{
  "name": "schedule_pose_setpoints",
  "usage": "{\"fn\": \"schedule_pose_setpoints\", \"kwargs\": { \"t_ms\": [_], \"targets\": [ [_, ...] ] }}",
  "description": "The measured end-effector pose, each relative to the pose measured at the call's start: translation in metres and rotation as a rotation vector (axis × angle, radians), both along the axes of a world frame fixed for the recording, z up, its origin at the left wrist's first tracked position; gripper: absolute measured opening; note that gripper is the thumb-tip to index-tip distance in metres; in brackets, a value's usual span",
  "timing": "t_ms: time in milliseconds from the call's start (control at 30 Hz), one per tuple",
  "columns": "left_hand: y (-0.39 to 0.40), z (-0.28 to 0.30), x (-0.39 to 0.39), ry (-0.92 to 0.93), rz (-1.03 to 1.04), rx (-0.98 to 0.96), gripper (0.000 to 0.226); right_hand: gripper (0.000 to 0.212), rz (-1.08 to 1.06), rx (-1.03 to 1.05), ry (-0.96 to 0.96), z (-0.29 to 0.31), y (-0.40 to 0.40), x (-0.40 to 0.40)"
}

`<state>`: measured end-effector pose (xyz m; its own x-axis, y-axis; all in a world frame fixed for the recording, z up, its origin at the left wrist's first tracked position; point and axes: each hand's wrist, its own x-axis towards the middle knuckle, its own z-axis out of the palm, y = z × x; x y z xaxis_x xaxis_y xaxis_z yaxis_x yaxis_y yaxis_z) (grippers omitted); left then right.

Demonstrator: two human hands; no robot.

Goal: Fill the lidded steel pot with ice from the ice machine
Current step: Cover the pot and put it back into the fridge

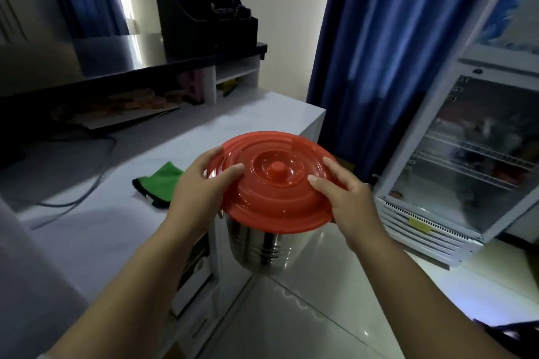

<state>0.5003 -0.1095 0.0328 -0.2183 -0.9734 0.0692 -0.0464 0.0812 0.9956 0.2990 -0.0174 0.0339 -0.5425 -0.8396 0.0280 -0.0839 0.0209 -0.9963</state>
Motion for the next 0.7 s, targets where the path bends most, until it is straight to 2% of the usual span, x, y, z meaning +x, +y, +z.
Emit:
{"fn": "schedule_pose_setpoints", "kwargs": {
  "t_ms": [367,500,700],
  "targets": [
    [-0.099,-0.005,-0.085,0.012,-0.055,0.005,0.056,0.054,-0.106,-0.006,0.002,0.001,-0.080,-0.076],
    [-0.131,-0.010,-0.122,0.024,-0.049,0.021,0.047,0.054,-0.102,0.012,0.007,-0.005,-0.113,-0.111],
    [-0.193,-0.014,-0.185,-0.034,-0.026,-0.001,0.050,0.055,-0.073,0.025,0.000,-0.009,-0.177,-0.178]
  ]
}}
